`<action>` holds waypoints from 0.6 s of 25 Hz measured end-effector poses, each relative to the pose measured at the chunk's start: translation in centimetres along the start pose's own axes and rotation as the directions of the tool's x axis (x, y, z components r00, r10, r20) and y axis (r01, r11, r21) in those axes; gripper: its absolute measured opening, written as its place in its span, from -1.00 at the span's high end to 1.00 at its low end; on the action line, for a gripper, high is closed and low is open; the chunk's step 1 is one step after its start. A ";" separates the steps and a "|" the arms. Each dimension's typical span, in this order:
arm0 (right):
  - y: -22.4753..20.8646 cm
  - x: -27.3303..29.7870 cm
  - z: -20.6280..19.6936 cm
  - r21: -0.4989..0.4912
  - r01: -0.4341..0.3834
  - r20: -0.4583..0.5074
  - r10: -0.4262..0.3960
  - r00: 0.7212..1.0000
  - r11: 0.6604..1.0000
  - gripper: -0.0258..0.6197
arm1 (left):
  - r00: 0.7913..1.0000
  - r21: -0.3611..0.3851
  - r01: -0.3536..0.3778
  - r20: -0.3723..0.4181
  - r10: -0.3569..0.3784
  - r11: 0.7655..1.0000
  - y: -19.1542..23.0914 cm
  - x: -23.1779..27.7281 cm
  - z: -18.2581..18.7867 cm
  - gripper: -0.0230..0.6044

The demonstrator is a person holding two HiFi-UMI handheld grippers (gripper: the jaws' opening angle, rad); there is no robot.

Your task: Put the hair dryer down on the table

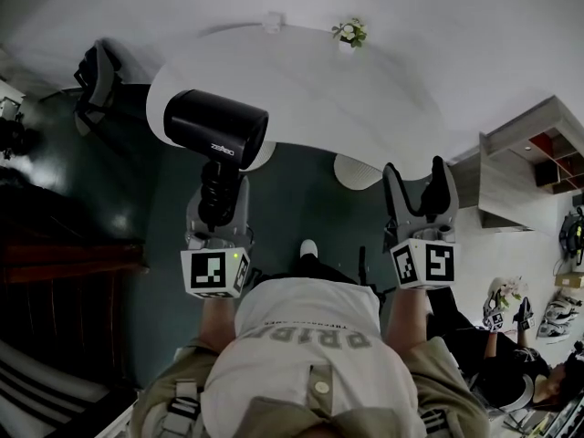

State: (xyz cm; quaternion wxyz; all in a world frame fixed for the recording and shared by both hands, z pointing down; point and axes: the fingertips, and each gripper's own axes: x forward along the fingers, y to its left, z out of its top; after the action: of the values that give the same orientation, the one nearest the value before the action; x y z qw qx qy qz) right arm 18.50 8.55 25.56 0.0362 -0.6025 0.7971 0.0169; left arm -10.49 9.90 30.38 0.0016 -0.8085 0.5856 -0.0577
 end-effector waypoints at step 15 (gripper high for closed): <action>-3.1 5.5 -2.2 0.031 0.006 -0.039 -0.005 0.999 1.000 -0.22 | 0.999 0.025 -0.002 -0.052 0.003 1.000 0.9 6.0 -0.6 0.46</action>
State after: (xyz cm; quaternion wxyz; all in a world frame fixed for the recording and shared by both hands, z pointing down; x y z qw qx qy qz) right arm 19.95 2.27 27.35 0.0300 -0.6041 0.7963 -0.0071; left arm -9.55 3.95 31.47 -0.0034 -0.8059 0.5858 -0.0858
